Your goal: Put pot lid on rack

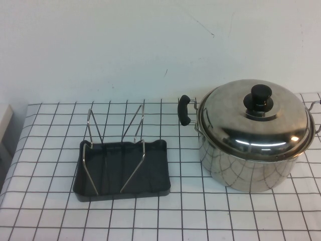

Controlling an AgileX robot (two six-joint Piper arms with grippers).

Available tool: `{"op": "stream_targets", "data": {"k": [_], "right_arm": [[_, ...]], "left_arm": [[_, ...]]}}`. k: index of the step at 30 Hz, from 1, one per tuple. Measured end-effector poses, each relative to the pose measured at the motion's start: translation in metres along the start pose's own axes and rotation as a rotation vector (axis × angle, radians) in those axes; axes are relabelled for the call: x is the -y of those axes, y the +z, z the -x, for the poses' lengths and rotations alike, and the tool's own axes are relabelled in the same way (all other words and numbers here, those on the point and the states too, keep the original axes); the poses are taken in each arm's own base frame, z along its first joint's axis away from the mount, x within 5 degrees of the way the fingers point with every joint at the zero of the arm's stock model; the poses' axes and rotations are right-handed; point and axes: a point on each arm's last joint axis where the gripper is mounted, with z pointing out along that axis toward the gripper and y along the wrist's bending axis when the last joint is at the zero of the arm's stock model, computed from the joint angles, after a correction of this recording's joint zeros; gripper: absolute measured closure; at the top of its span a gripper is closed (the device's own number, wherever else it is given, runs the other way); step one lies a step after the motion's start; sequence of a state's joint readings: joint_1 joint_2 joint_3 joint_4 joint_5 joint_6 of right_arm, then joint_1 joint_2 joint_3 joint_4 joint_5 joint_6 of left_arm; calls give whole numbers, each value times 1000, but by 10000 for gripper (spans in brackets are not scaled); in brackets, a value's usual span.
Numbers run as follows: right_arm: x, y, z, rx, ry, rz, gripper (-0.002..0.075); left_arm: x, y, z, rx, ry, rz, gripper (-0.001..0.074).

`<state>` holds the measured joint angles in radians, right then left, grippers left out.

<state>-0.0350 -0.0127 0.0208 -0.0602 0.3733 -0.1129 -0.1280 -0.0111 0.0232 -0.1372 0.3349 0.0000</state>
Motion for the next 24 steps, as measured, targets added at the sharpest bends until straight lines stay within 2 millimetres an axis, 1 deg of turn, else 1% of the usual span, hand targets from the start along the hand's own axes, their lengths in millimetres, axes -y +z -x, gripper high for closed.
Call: {"op": "stream_targets", "data": {"k": [8,16,19,24], "right_arm": [[0,0,0,0,-14,-2,729],[6,0,-1,-12,-218,-67,729],[7,0,-1,-16,-252,-80,729],[8,0,-1,-17,-259,-83,729]], "left_arm": [[0,0,0,0,0,0,738],[0,0,0,0,0,0,738],[0,0,0,0,1,1,738],[0,0,0,0,1,1,738]]}}
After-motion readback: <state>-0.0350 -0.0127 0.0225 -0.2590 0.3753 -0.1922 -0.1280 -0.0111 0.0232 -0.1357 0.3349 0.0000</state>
